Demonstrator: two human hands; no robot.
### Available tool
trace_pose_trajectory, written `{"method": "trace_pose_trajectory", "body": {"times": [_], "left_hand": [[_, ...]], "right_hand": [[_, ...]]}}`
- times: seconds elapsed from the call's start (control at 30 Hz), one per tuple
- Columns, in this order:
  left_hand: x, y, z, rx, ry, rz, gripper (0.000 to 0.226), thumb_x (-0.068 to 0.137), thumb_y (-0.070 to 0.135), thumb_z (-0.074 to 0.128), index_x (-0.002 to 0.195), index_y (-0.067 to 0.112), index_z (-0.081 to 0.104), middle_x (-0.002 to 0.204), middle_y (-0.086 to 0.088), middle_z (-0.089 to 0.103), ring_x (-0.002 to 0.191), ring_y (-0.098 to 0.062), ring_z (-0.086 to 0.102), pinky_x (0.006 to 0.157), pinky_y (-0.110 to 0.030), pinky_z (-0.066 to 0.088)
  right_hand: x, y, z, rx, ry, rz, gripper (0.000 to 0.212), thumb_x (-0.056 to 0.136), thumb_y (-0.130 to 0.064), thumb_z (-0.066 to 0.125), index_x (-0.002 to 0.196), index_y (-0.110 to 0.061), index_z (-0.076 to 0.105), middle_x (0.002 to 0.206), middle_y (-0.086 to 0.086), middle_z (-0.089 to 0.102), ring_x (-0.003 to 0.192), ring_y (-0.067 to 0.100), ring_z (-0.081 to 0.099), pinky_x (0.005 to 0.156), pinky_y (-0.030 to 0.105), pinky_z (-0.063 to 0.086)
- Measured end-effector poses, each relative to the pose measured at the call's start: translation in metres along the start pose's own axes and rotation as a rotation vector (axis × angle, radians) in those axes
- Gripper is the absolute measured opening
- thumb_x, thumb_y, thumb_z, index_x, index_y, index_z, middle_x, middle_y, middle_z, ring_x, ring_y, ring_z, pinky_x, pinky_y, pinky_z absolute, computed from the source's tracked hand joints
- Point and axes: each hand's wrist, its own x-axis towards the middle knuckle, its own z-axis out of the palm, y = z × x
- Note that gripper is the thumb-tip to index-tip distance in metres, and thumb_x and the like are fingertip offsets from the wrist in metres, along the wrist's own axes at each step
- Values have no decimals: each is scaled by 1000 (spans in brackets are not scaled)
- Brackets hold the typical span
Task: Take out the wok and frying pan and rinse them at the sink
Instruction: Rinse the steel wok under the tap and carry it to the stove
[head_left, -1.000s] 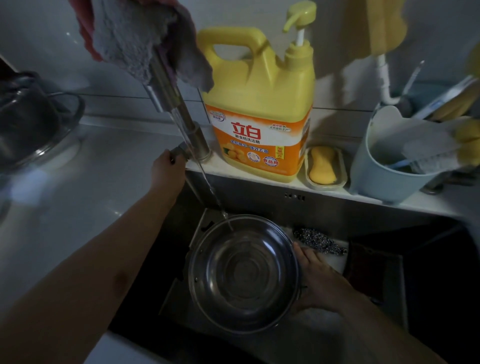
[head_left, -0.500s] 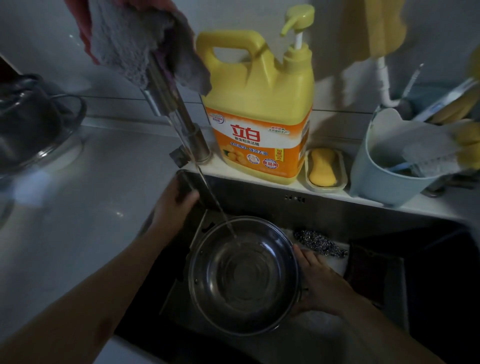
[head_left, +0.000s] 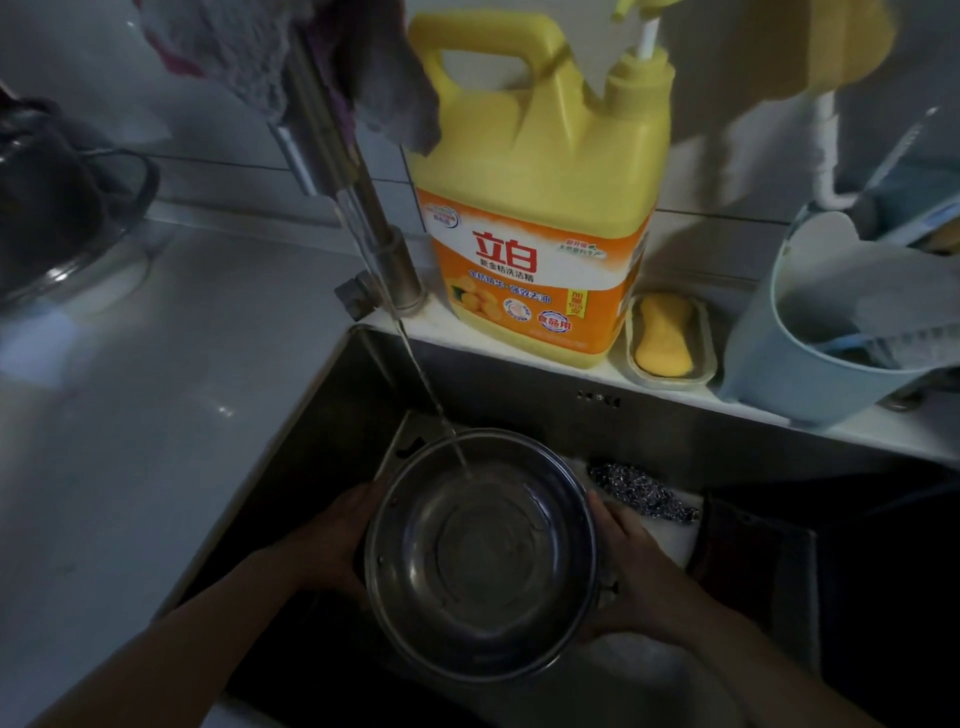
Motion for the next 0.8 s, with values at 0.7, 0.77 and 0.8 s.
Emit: {"method": "trace_pose_trajectory", "body": {"times": [0.7, 0.77, 0.8], "left_hand": [[-42, 63, -96, 164, -85, 98, 141, 49, 60, 85, 136, 42, -25, 153, 13, -18, 139, -3, -15, 110, -27, -13], [-53, 61, -105, 186, -50, 98, 143, 48, 66, 82, 139, 42, -26, 155, 12, -22, 142, -6, -17, 114, -30, -10], [-57, 60, -108, 202, -35, 86, 145, 46, 70, 79, 140, 42, -26, 156, 12, -21, 143, -7, -17, 117, -34, -7]], "right_hand": [[-67, -59, -63, 122, 27, 79, 158, 26, -73, 85, 152, -36, -3, 149, -25, 4, 141, -4, 10, 104, -2, 15], [-72, -70, -65, 139, 50, 40, 152, 33, -60, 92, 150, -41, -4, 144, -35, 0, 136, -13, 11, 100, -6, 15], [-73, -76, -67, 138, 54, 26, 150, 36, -57, 93, 149, -43, -5, 142, -38, -3, 133, -17, 11, 99, -6, 16]]}}
